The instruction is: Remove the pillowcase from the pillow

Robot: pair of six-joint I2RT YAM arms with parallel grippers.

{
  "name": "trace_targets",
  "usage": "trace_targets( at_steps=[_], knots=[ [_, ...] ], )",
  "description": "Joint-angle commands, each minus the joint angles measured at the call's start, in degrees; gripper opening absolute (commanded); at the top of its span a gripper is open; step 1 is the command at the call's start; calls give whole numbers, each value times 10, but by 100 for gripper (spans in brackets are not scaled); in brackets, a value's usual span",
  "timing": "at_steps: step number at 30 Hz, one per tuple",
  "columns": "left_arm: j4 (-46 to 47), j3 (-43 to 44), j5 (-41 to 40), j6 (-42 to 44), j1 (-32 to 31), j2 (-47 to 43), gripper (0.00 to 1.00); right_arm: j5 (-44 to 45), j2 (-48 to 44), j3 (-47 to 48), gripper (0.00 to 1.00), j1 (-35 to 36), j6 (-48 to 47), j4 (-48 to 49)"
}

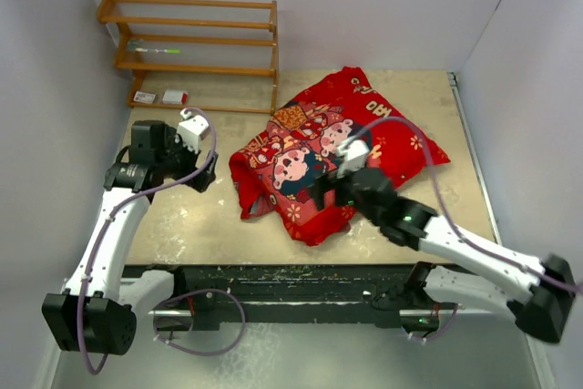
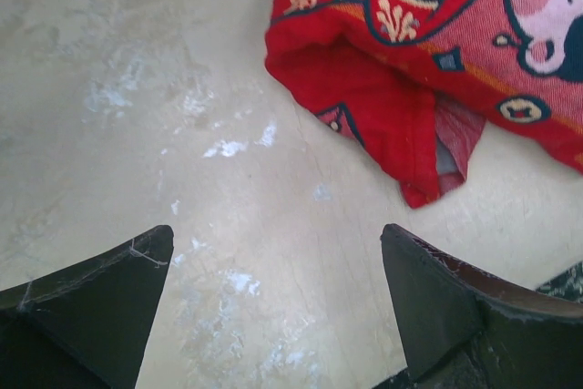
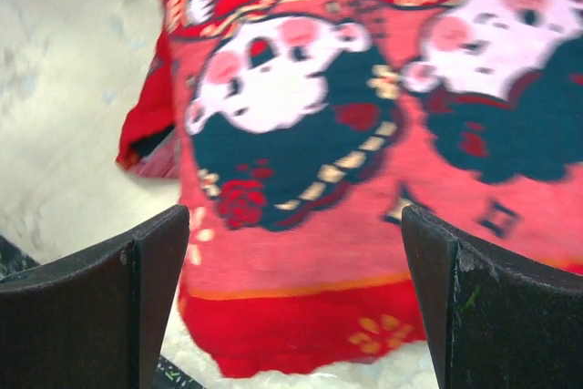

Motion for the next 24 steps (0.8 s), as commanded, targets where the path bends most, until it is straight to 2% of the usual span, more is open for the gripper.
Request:
trace_targets(
  at_steps=[1, 3, 10, 14, 16, 17, 19, 20, 22, 24],
  knots=[
    [-39, 22, 34, 57, 3, 2, 99, 184, 135, 84, 100, 153, -77, 8],
    [-34, 14, 32, 60, 3, -3, 99, 208, 197, 108, 100, 189, -98, 15],
    [-14, 0, 45, 73, 3, -25, 99, 208, 353, 164, 100, 197, -132, 1],
    [3, -3, 60, 80, 4, -51, 99, 209, 409, 166, 98, 196, -131, -4],
    [20, -8, 63, 71, 4, -65, 99, 206, 422, 161, 93, 196, -131, 7],
    [20, -8, 68, 71, 5, -65, 99, 205, 426, 162, 86, 196, -128, 9],
    [3, -8, 79, 85, 5, -56, 99, 202, 432, 173, 64, 195, -119, 4],
    [-16, -6, 88, 97, 5, -49, 99, 201, 428, 183, 48, 196, -113, -3],
    [-67, 3, 109, 139, 5, -37, 99, 196, 406, 197, 3, 194, -110, -8],
    [-97, 10, 103, 162, 5, -37, 99, 168, 370, 227, 0, 186, -110, -12]
  ],
)
